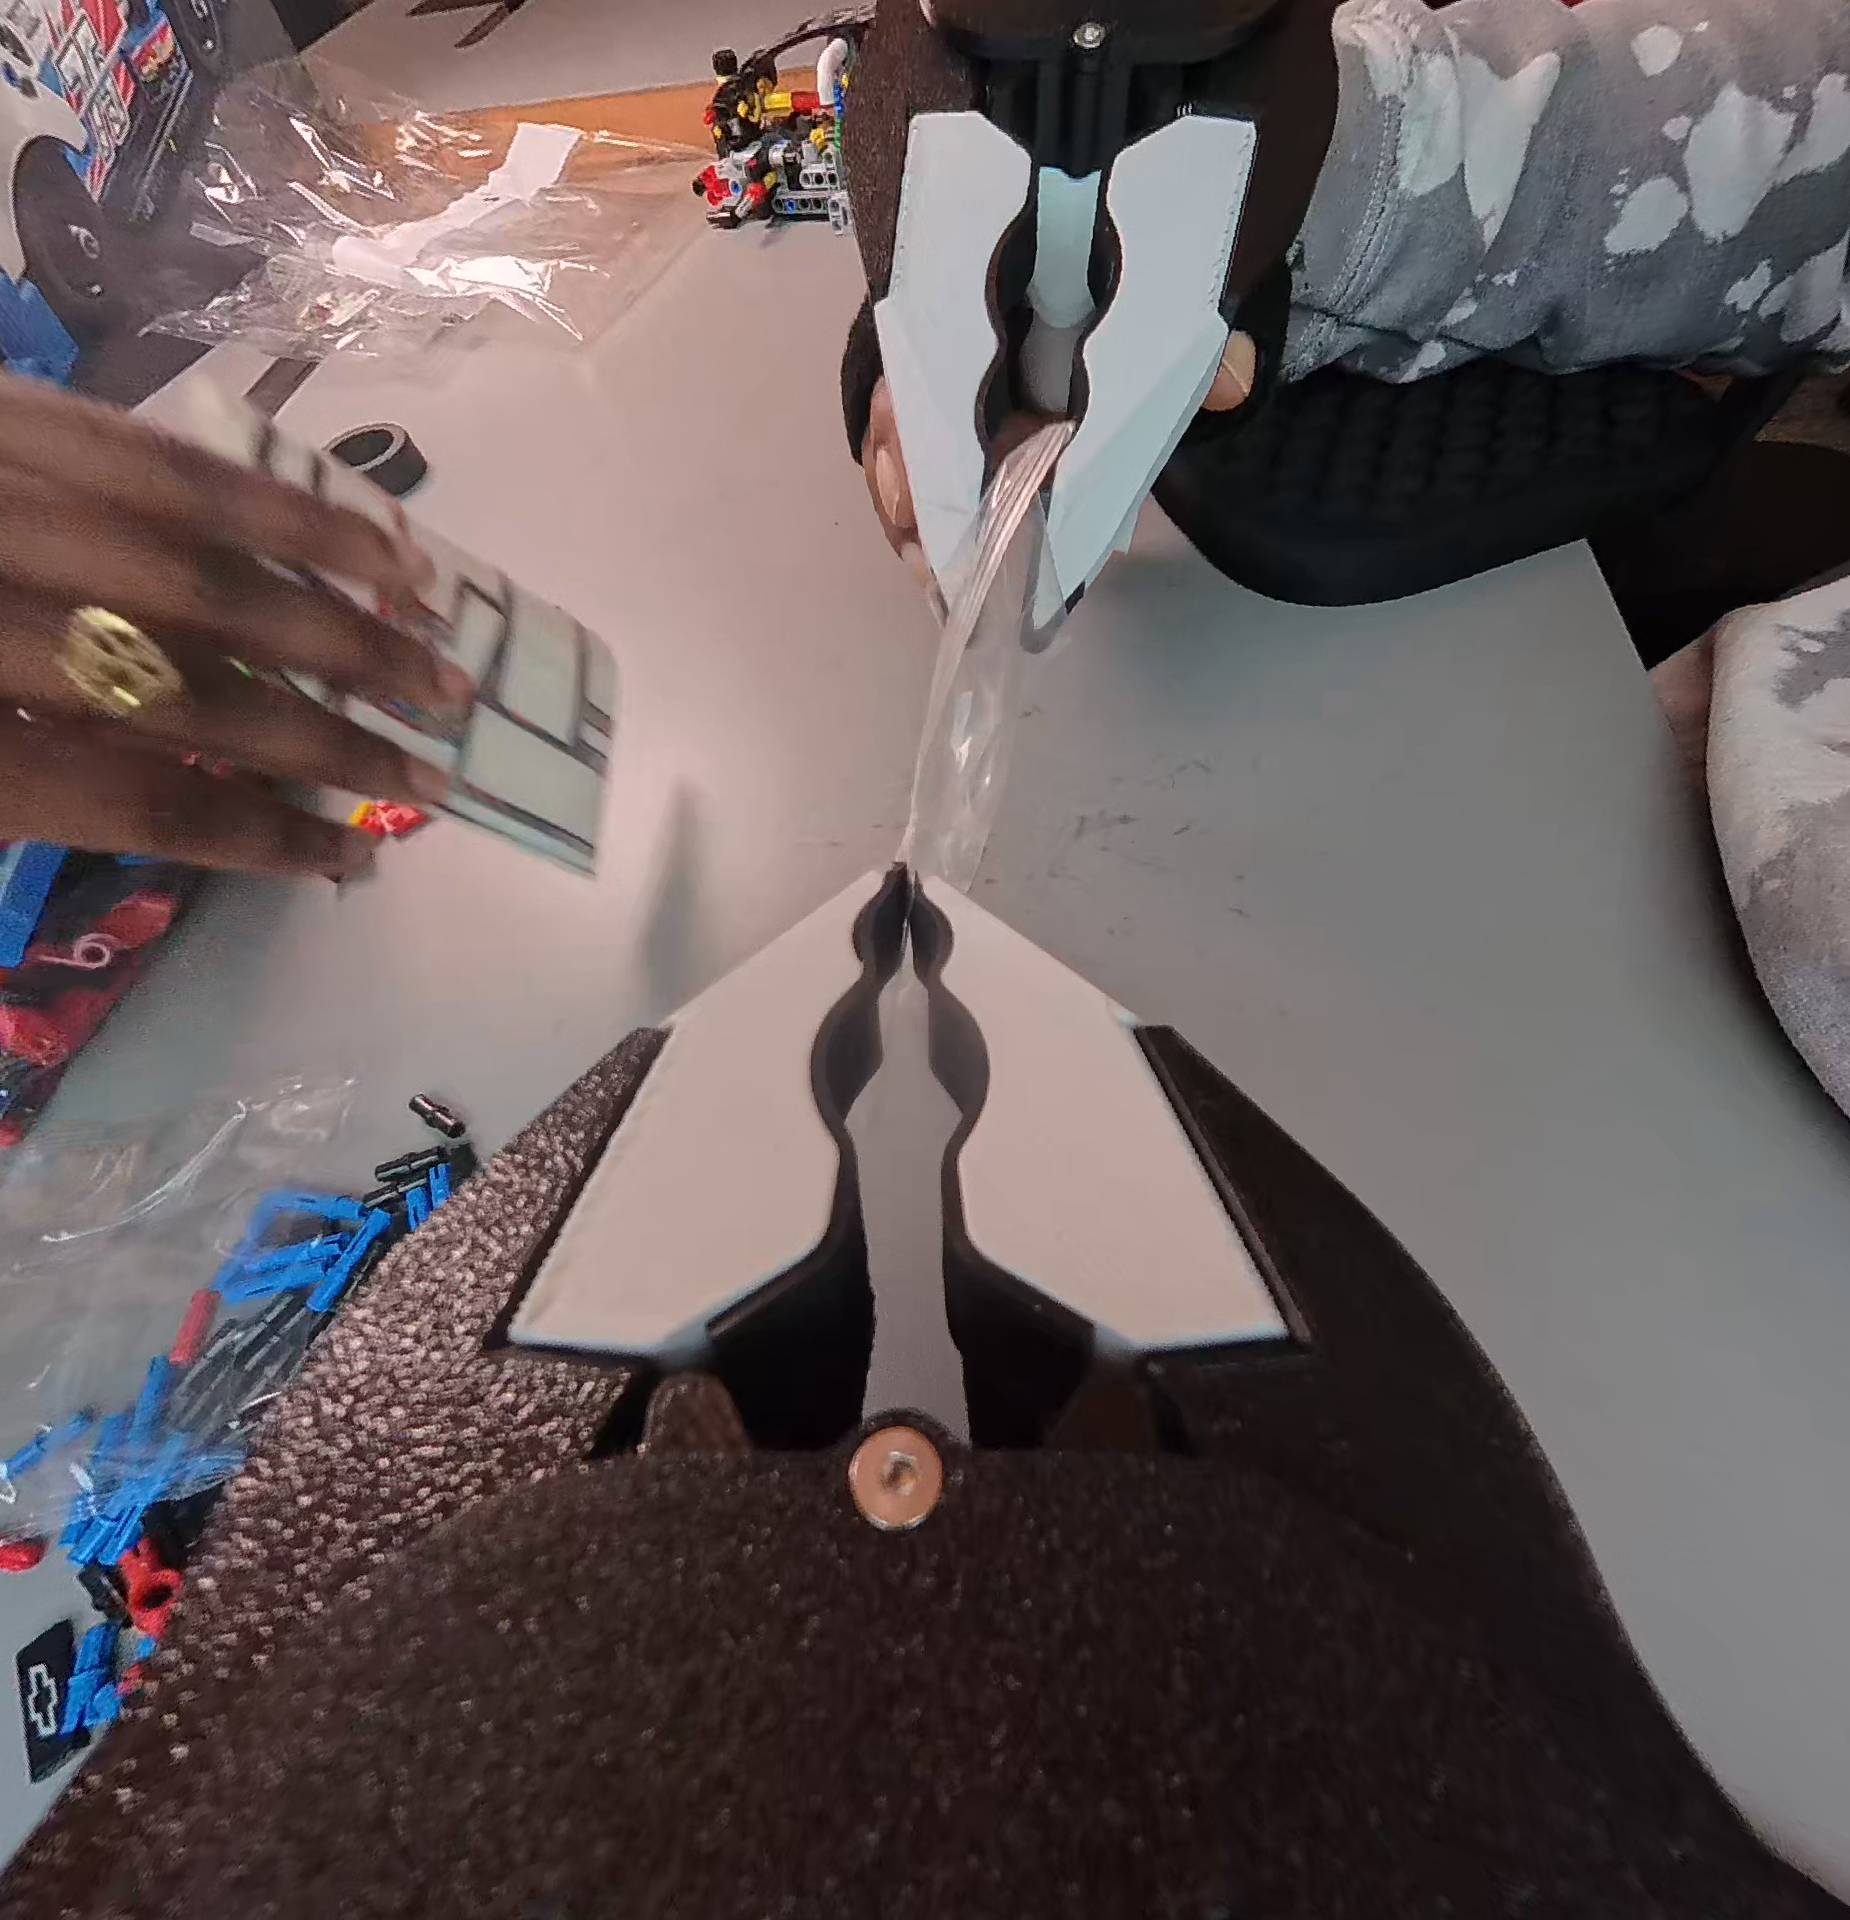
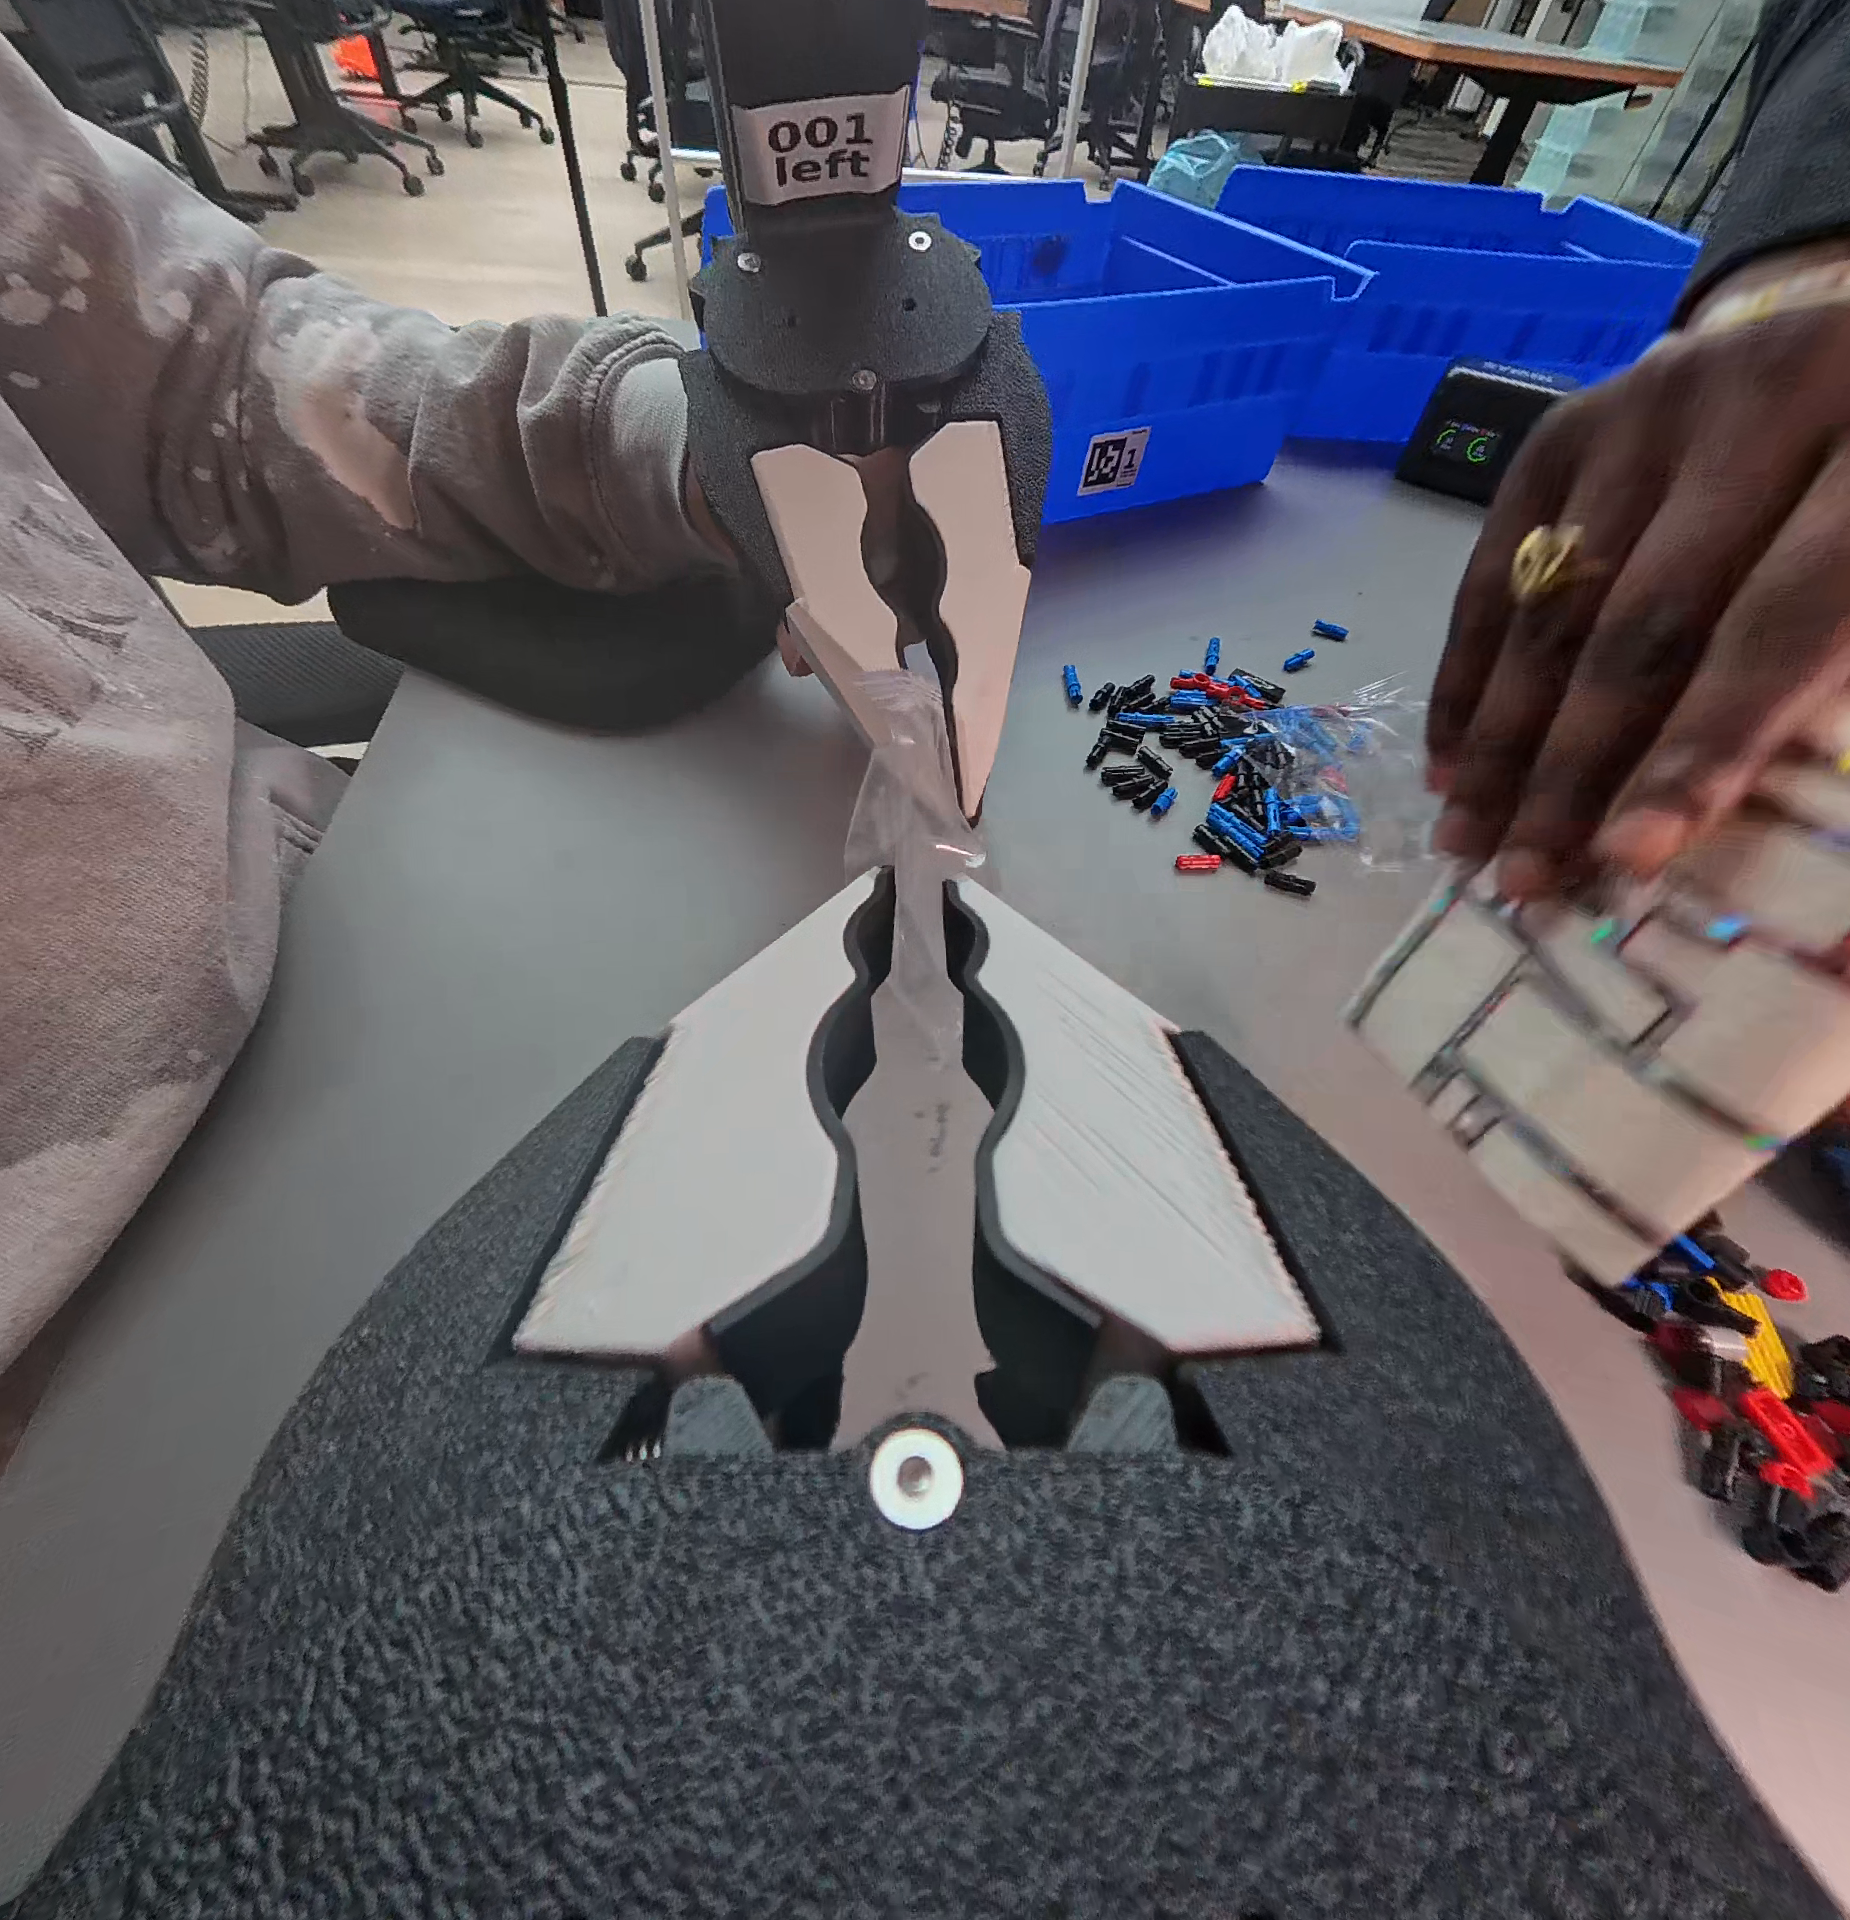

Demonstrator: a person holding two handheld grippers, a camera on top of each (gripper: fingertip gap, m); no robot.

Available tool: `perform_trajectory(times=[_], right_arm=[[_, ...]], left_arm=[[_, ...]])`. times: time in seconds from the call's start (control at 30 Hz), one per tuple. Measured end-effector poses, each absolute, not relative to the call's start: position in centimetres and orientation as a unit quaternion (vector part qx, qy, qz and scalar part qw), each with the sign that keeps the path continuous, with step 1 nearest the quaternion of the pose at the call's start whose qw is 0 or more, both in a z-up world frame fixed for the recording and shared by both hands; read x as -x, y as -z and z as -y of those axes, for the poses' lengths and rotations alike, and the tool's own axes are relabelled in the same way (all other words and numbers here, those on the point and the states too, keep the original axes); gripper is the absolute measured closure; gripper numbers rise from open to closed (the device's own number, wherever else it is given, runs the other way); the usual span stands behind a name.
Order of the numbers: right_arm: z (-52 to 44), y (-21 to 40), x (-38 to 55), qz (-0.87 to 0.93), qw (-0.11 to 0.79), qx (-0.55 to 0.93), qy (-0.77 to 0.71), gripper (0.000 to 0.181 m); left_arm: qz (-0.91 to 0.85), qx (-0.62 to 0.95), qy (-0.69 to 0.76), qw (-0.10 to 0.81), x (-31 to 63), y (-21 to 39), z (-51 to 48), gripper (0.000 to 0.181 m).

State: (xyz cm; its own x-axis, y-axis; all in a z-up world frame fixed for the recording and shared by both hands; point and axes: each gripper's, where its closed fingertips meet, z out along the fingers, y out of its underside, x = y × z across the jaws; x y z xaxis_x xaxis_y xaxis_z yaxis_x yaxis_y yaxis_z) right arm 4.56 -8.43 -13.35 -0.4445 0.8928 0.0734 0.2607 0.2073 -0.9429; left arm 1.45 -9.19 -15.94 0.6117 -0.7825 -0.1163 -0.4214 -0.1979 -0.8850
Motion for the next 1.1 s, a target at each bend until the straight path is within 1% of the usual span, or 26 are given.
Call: perform_trajectory(times=[0.13, 0.27, 0.33, 0.4, 0.53, 0.57, 0.63, 0.7, 0.8, 0.87, 0.97, 1.1], right_arm=[[7.5, 12.7, -4.5, 0.680, 0.339, 0.424, -0.493, 0.171], [6.5, 13.0, -4.3, 0.669, 0.344, 0.445, -0.486, 0.181], [6.9, 13.5, -4.4, 0.683, 0.344, 0.438, -0.473, 0.181], [7.2, 14.1, -4.3, 0.693, 0.338, 0.437, -0.463, 0.181], [8.7, 13.4, -4.7, 0.688, 0.307, 0.415, -0.510, 0.181], [8.9, 13.2, -4.7, 0.685, 0.304, 0.413, -0.518, 0.175], [9.2, 12.8, -4.7, 0.677, 0.298, 0.412, -0.532, 0.157], [9.1, 12.8, -4.5, 0.672, 0.297, 0.415, -0.536, 0.153], [9.5, 12.1, -4.9, 0.660, 0.285, 0.402, -0.567, 0.160], [9.6, 11.8, -5.0, 0.653, 0.278, 0.400, -0.580, 0.162], [9.5, 11.5, -5.2, 0.648, 0.276, 0.395, -0.589, 0.181], [8.4, 11.0, -5.1, 0.617, 0.267, 0.419, -0.610, 0.181]], left_arm=[[-0.403, 0.747, 0.194, 0.491, -1.7, 15.8, 9.4, 0.181], [-0.410, 0.745, 0.198, 0.488, -2.0, 15.9, 9.6, 0.181], [-0.411, 0.745, 0.198, 0.486, -2.0, 16.0, 9.6, 0.181], [-0.411, 0.746, 0.197, 0.486, -2.0, 16.0, 9.6, 0.181], [-0.395, 0.753, 0.193, 0.490, -1.5, 15.8, 9.2, 0.181], [-0.388, 0.757, 0.193, 0.489, -1.3, 15.8, 9.0, 0.181], [-0.382, 0.761, 0.196, 0.485, -1.0, 15.9, 8.9, 0.181], [-0.385, 0.761, 0.196, 0.484, -1.1, 16.0, 9.0, 0.181], [-0.387, 0.761, 0.196, 0.482, -1.2, 16.1, 9.1, 0.181], [-0.382, 0.763, 0.199, 0.482, -1.1, 16.0, 9.0, 0.181], [-0.375, 0.761, 0.211, 0.485, -1.1, 15.8, 9.0, 0.181], [-0.374, 0.758, 0.217, 0.488, -1.2, 15.5, 9.1, 0.181]])
